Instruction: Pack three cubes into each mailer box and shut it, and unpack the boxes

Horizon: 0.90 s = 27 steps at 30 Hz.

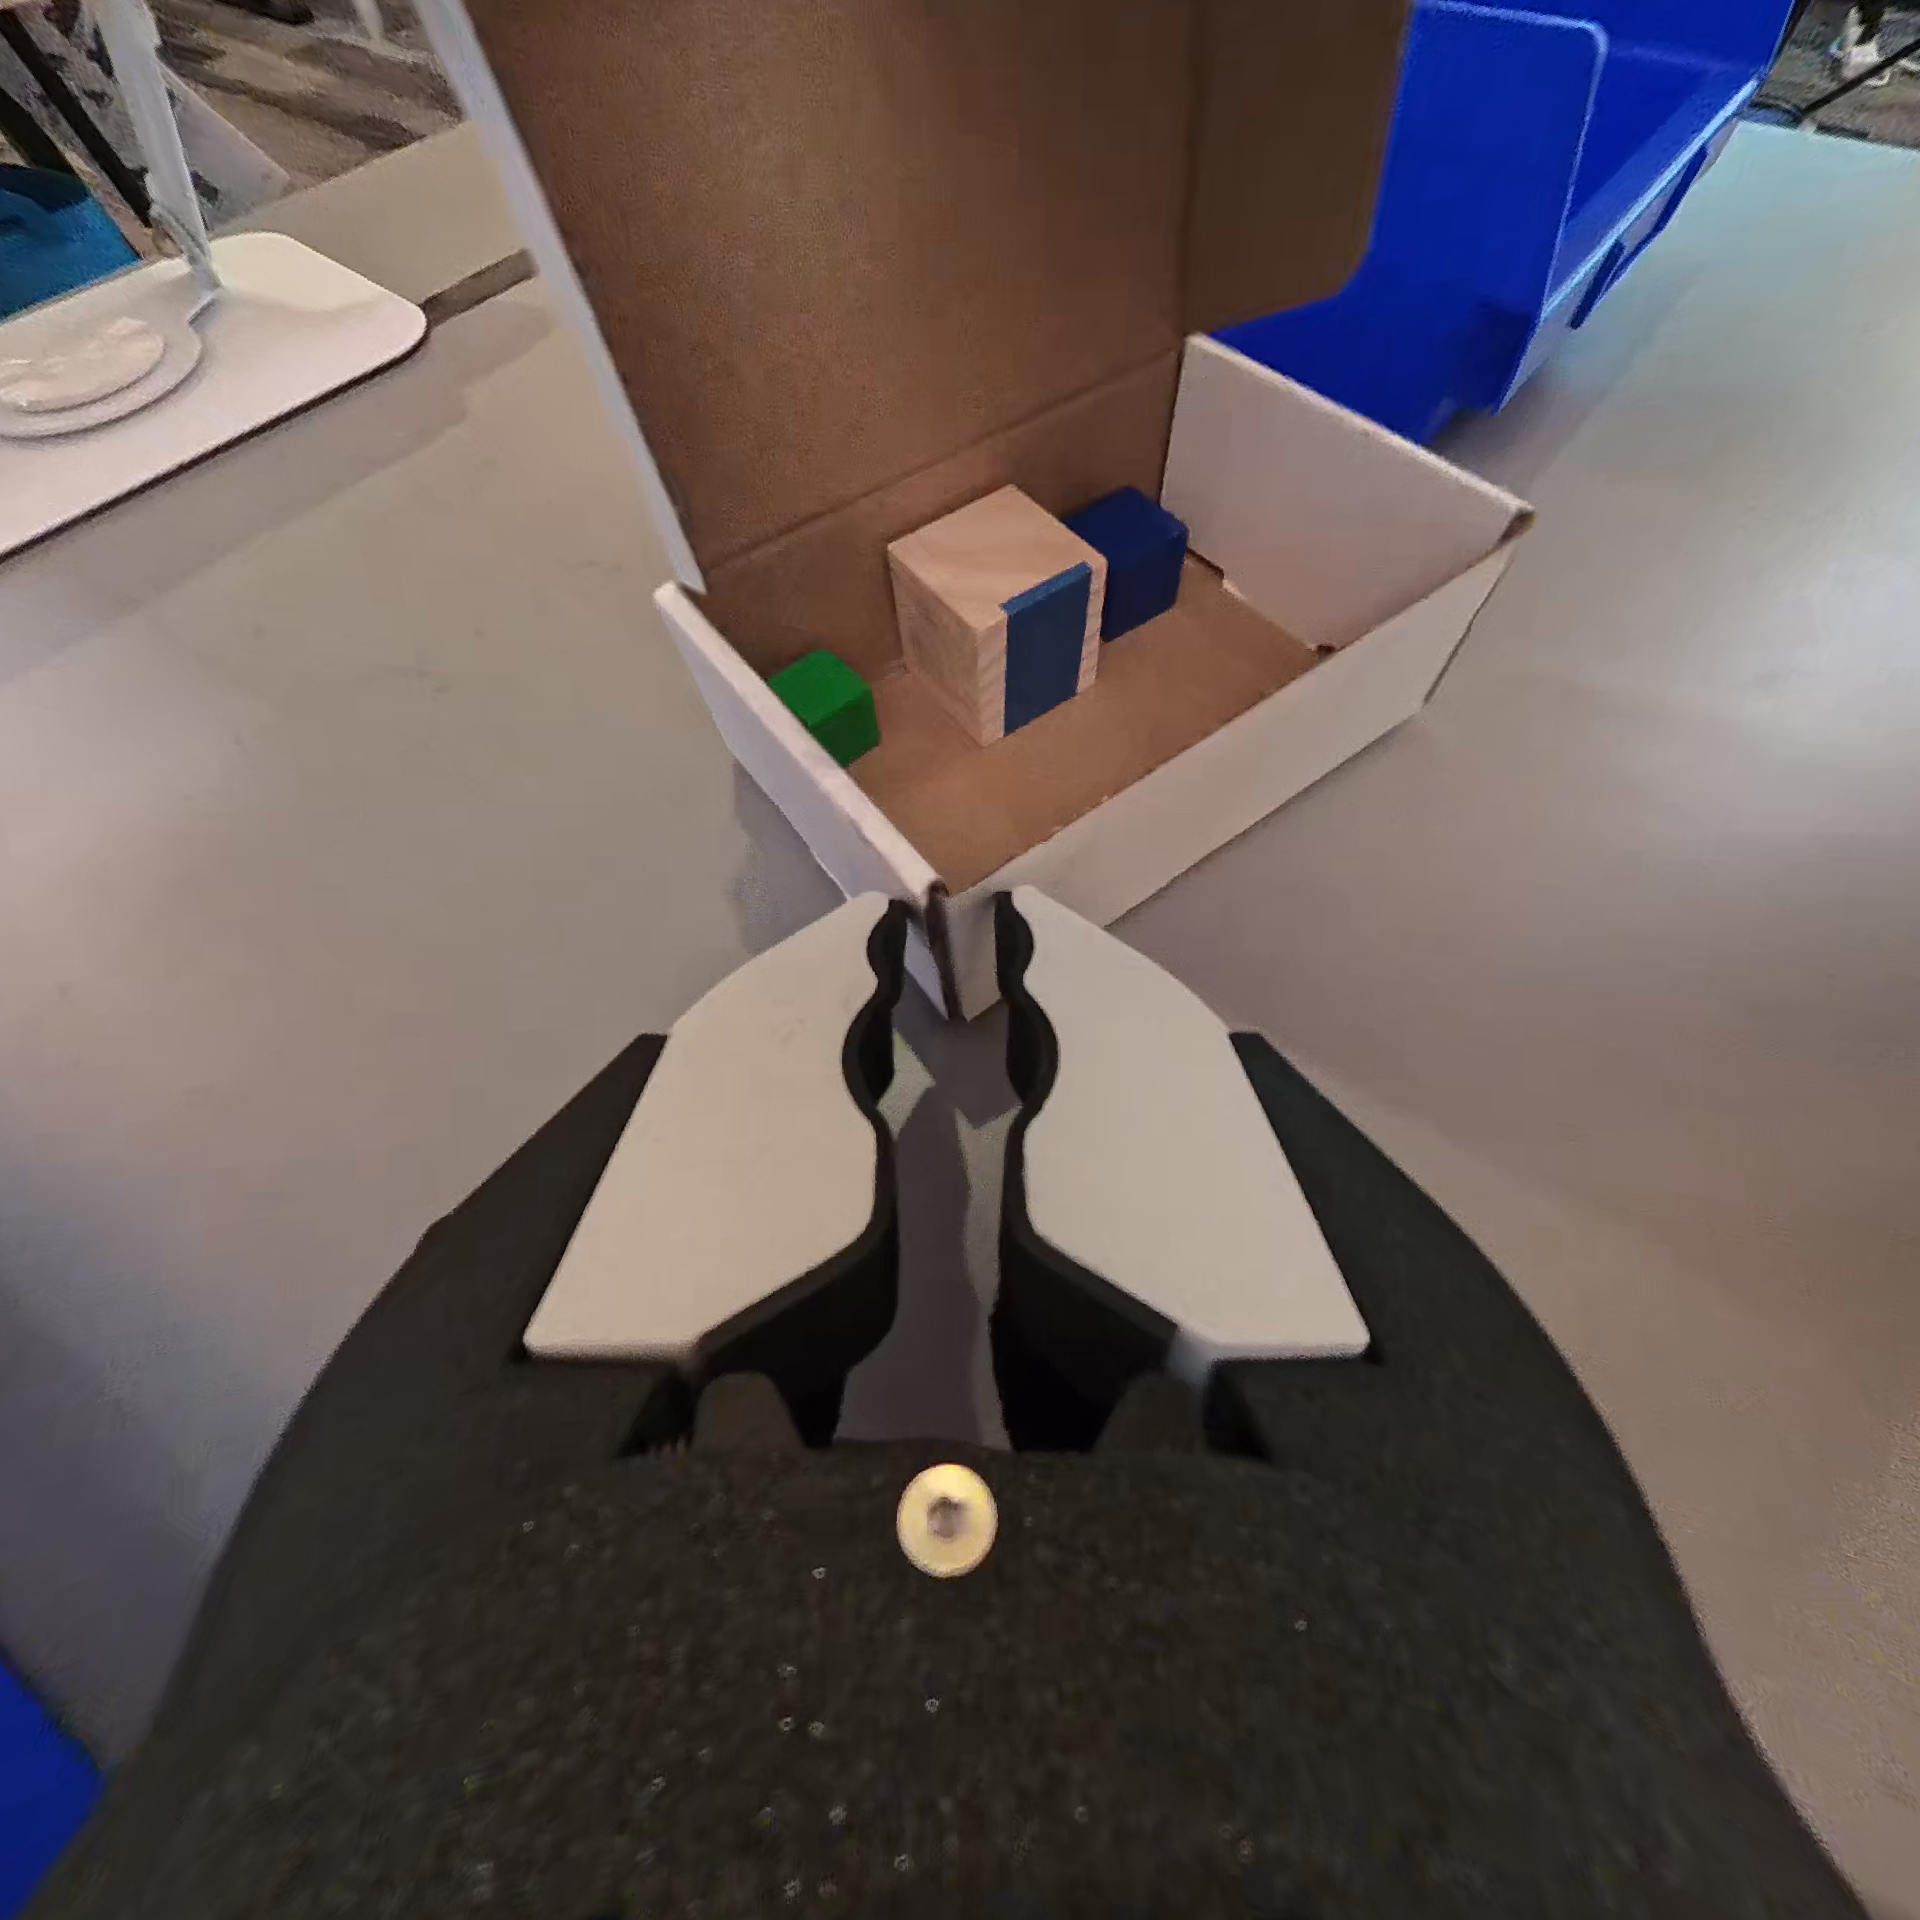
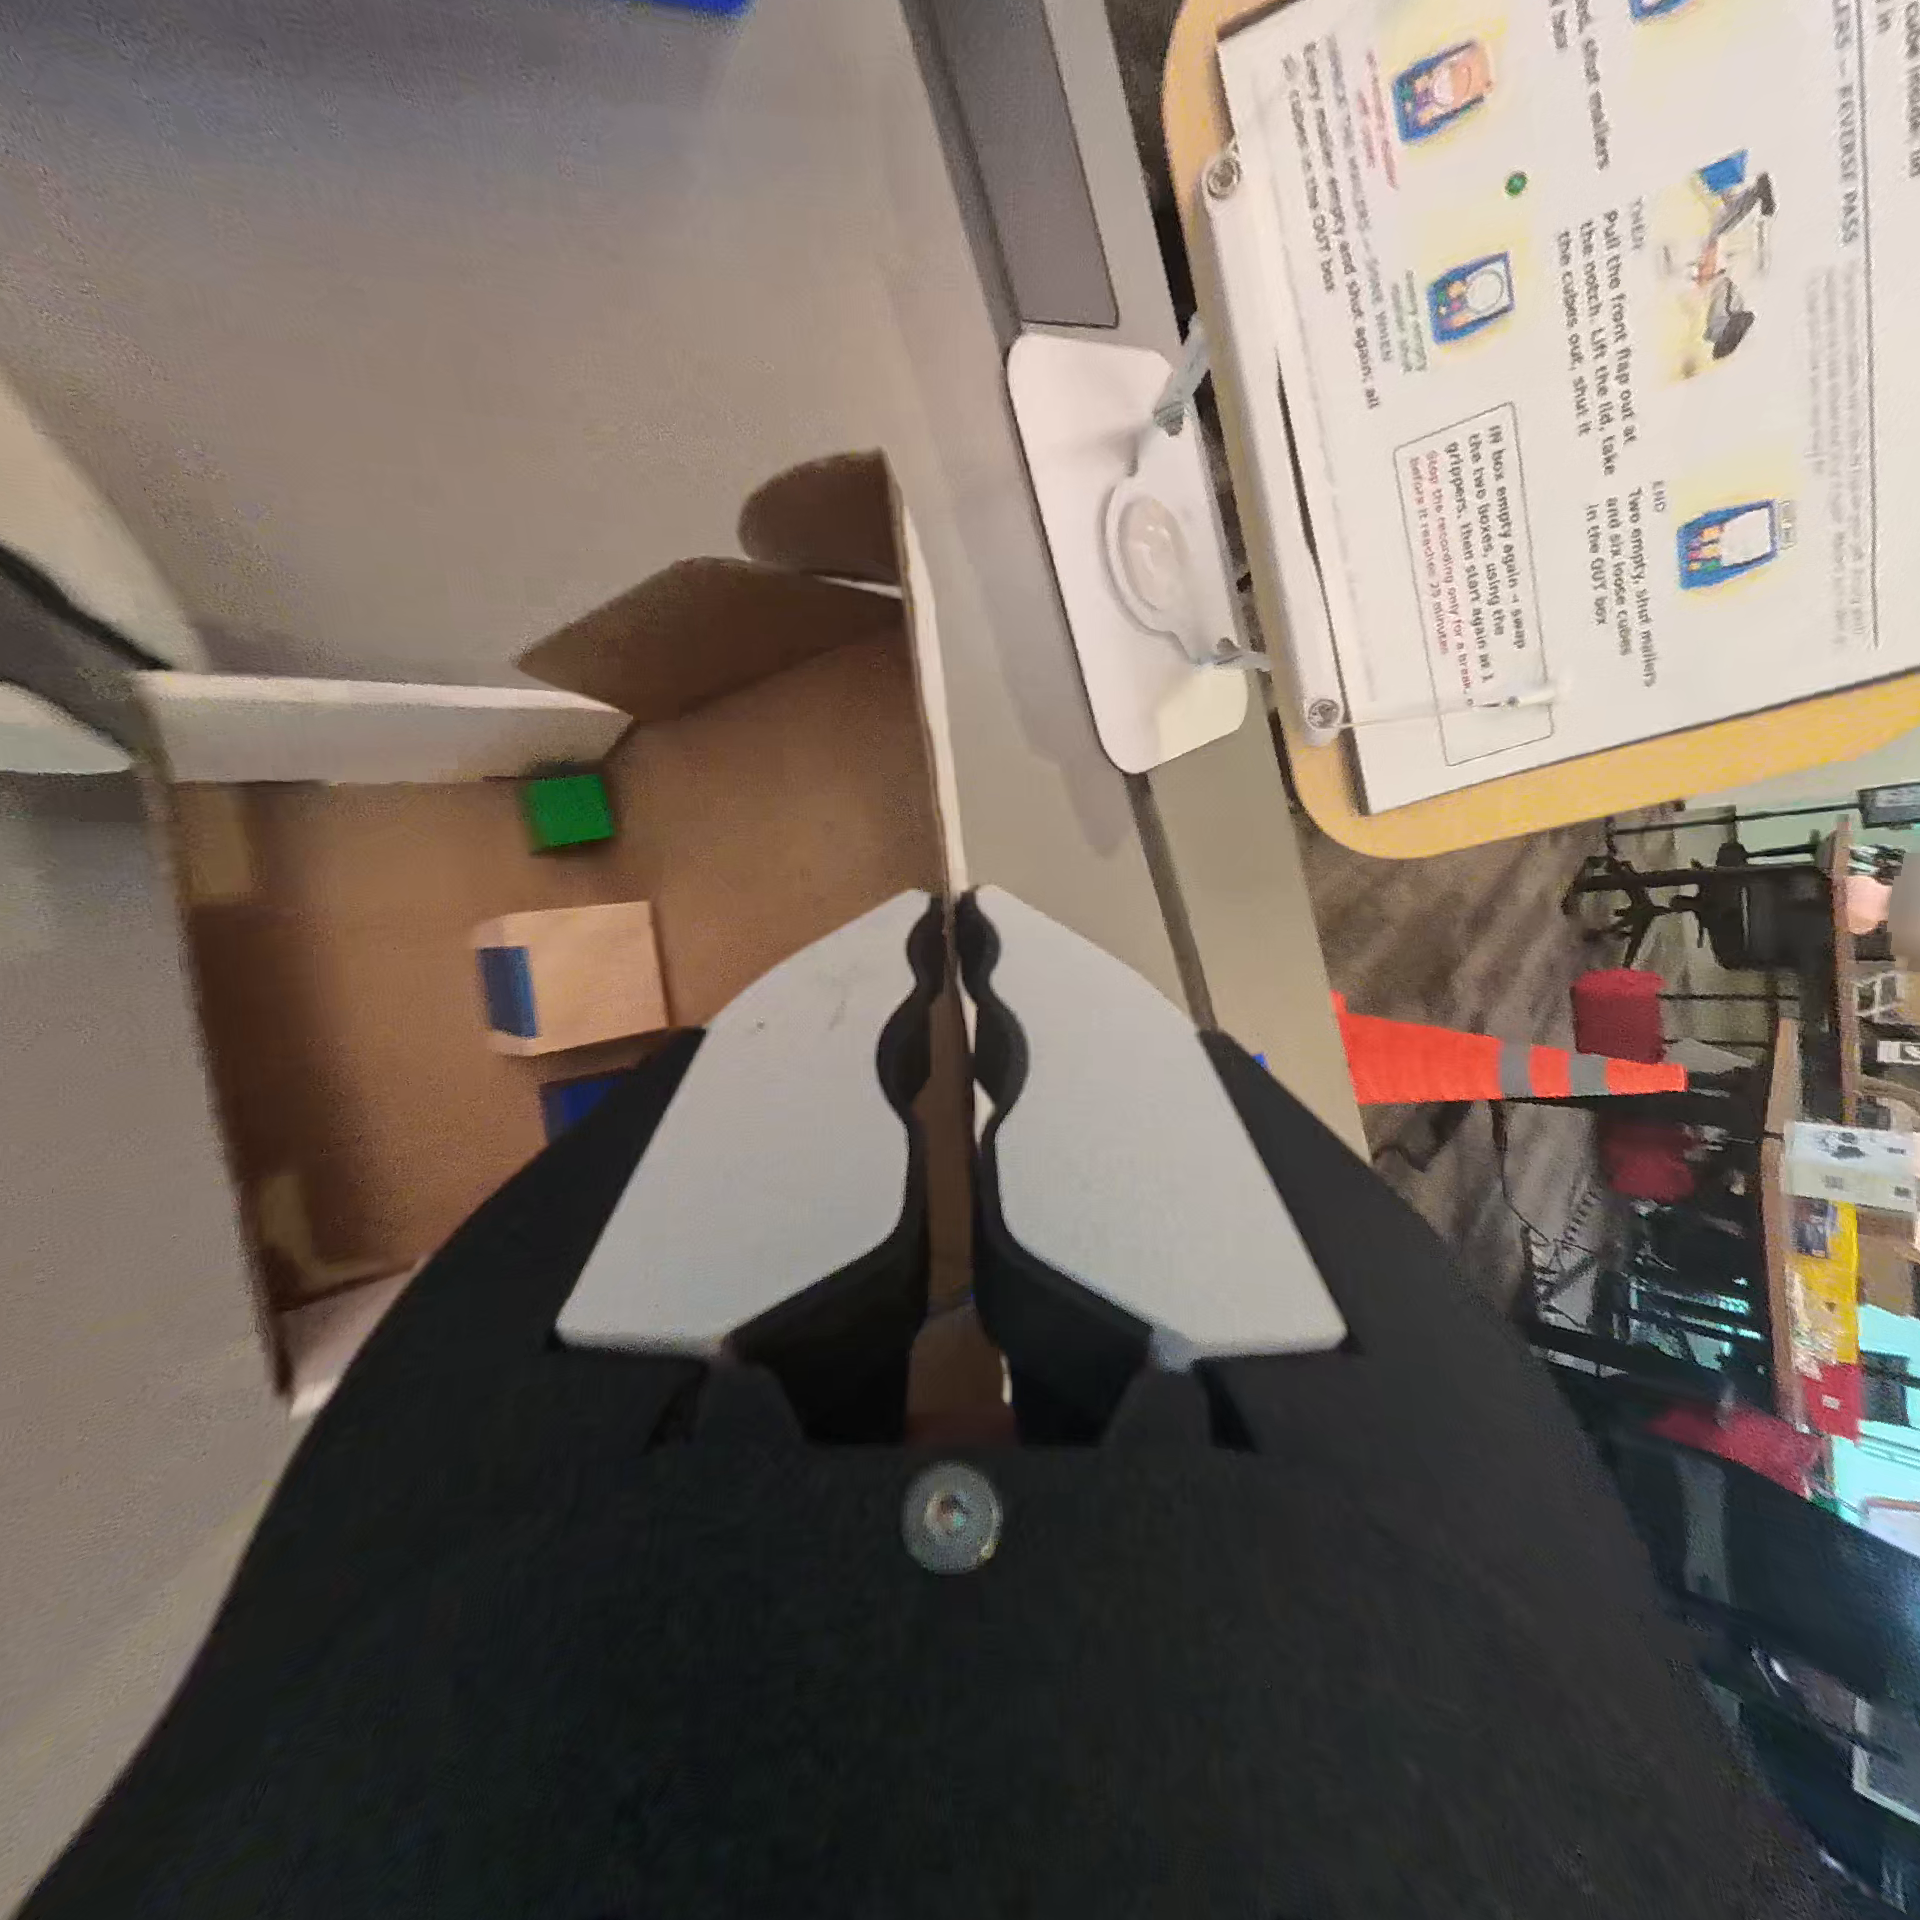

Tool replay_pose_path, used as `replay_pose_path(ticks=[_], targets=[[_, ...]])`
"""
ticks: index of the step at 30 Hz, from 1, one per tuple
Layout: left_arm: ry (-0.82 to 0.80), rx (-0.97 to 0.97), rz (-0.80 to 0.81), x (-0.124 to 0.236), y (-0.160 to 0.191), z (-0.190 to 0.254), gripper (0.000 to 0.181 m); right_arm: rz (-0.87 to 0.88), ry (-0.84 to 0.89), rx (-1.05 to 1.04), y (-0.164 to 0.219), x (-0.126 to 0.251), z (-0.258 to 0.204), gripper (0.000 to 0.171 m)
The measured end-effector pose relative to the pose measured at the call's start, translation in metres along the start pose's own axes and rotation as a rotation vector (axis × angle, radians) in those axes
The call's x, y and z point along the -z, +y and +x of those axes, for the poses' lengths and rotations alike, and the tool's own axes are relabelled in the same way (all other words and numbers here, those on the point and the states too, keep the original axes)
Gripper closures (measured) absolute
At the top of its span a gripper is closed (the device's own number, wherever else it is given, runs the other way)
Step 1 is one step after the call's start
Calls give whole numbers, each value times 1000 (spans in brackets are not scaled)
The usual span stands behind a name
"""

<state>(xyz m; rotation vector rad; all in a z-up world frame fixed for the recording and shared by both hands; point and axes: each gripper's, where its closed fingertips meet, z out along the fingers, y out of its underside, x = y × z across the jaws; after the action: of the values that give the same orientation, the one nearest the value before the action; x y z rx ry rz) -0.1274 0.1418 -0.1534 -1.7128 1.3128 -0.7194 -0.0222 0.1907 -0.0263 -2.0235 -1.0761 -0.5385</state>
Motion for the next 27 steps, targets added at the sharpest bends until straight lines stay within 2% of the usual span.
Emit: replay_pose_path(ticks=[8,11,17,22,23,26,27], targets=[[26,-23,-12,-2,0,10,161,-130,23,33,12,-77,11,167],[63,-20,-19,-4,0,19,155,-123,-26,10,5,-102,4,167],[53,-84,-24,-5,1,28,154,-147,-147,-40,0,-143,-17,165],[63,-106,-13,-4,0,34,154,-123,-163,-38,-15,-151,-26,162],[67,-109,-1,-2,-2,35,151,-108,-151,-40,-22,-149,-24,162],[113,-90,79,8,-12,34,124,-94,-107,-28,-38,-143,-20,162],[93,-75,87,10,-14,25,126,-98,-94,-18,-41,-140,-19,162]])
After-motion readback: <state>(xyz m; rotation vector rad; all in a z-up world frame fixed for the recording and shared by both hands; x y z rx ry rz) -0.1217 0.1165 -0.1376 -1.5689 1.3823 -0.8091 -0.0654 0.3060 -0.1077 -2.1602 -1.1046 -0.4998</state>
